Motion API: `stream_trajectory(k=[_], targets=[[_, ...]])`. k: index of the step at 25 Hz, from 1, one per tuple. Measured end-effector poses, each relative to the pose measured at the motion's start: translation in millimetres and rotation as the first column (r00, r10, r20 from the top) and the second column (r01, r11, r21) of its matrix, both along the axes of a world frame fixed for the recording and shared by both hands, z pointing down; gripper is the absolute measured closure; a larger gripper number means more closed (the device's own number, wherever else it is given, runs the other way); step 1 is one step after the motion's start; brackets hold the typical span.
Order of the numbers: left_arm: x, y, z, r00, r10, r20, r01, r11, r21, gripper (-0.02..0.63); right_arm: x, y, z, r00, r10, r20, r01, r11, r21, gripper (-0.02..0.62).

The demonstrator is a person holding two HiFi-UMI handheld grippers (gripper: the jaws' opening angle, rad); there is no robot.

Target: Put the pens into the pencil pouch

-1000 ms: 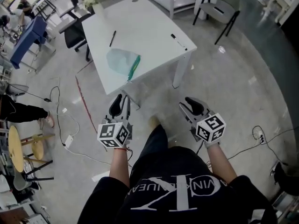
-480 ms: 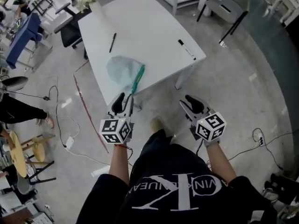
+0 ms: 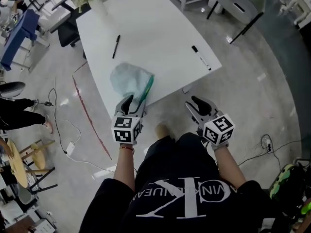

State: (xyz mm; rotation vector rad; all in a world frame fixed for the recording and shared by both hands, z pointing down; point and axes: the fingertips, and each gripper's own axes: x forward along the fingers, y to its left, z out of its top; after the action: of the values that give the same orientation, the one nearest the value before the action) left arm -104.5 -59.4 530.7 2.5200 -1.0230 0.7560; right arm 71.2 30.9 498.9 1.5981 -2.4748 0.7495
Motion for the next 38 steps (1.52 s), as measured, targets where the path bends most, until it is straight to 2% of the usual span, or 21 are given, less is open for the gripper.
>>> stream_trajectory(k=[7, 11, 15, 20, 24, 26, 33, 38], targets=[[7.1, -16.0, 24.5, 0.991, 0.009, 0.134, -0.001, 0.998, -0.060, 0.419, 13.7, -24.9, 10.4, 0.999, -0.052, -0.017, 0.051, 0.998, -0.032, 0.442], [8.0, -20.1, 31.2, 0.988, -0.040, 0.147, 0.056, 0.993, -0.105, 0.464, 27.0, -35.5, 12.4, 0.995, -0.094, -0.028, 0.092, 0.994, -0.058, 0.442], [17.6, -24.9, 31.8, 0.986, -0.050, 0.157, 0.068, 0.991, -0.113, 0.477, 60.3, -55.9, 11.8, 0.996, -0.076, -0.055, 0.072, 0.996, -0.059, 0.442], [20.5, -26.6, 27.2, 0.988, -0.103, 0.116, 0.117, 0.985, -0.125, 0.536, 108.6, -81.0, 15.7, 0.991, 0.027, -0.134, -0.035, 0.997, -0.063, 0.442], [20.6, -30.2, 19.9, 0.984, -0.176, 0.022, 0.178, 0.974, -0.142, 0.571, 145.0, -100.0, 29.8, 0.951, 0.082, -0.299, -0.106, 0.992, -0.066, 0.440], [19.4, -31.2, 15.3, 0.979, -0.203, -0.008, 0.200, 0.970, -0.141, 0.574, 160.3, -107.0, 40.8, 0.934, 0.100, -0.343, -0.138, 0.987, -0.086, 0.440], [13.7, -37.9, 0.5, 0.964, -0.262, -0.048, 0.256, 0.961, -0.108, 0.578, 175.3, -123.8, 75.9, 0.931, 0.060, -0.361, -0.146, 0.965, -0.217, 0.445], [12.0, -43.9, -7.9, 0.954, -0.293, -0.065, 0.287, 0.954, -0.084, 0.578, 174.5, -125.7, 84.5, 0.925, 0.034, -0.378, -0.136, 0.959, -0.248, 0.509]])
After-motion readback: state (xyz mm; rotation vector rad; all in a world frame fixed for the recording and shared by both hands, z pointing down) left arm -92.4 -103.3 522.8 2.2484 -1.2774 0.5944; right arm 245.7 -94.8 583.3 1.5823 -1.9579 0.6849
